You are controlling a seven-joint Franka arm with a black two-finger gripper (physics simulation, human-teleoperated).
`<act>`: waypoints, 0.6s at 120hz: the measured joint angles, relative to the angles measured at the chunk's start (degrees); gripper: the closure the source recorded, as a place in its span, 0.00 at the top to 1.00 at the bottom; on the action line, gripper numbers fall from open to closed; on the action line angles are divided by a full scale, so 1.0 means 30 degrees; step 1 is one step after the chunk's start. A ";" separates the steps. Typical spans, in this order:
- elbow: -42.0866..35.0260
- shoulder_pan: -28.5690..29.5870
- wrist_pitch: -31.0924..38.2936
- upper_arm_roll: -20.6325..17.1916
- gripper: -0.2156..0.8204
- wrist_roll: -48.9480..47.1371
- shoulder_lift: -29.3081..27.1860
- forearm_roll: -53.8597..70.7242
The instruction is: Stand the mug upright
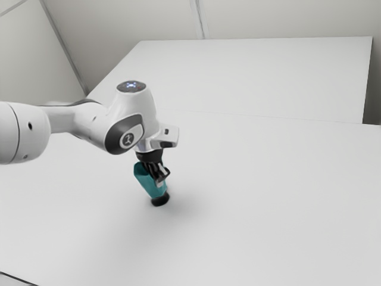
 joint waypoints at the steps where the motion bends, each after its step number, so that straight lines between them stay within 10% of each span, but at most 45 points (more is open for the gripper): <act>1: -0.0055 -0.0001 0.0058 -0.0008 0.04 -0.0084 0.0001 0.0033; 72: -0.0907 0.0339 0.2001 -0.0127 0.04 -0.4079 0.0384 0.0505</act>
